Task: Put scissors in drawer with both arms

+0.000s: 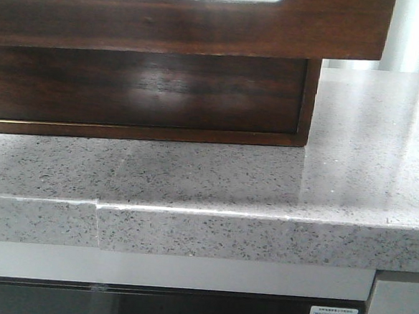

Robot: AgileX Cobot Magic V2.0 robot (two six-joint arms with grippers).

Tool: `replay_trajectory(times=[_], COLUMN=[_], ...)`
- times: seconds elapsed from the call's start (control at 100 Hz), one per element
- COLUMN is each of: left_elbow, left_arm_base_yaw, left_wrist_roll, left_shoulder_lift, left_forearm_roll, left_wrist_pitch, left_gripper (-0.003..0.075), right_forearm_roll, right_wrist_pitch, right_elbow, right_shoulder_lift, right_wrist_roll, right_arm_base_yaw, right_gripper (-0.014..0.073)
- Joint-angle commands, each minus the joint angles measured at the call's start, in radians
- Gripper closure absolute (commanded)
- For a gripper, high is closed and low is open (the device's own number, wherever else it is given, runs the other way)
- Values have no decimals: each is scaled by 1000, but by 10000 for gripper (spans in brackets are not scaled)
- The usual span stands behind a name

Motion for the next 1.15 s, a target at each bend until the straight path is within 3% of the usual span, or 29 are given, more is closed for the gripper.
replay_trajectory(times=[0.0,0.24,0.44,1.14], left_elbow=[37,37,37,37], left_arm_base_yaw=[3,3,3,3], left_wrist_roll=[1,1,1,1], left_shoulder_lift=[-31,-31,-31,-31], left_forearm_roll=[-11,-11,-11,-11], left_wrist_pitch=[-82,-82,-82,-82], left_gripper=[741,741,741,741], right_forearm_roll=[-10,-15,-15,-15], right_wrist_pitch=[-183,-506,-535,-528], right_elbow=[83,472,666,701], right_shoulder_lift=[-109,-403,-558,-579], right_wrist_roll=[0,0,0,0], right_arm_base_yaw=[-97,-332,-380,-383], right_gripper=[662,662,662,662])
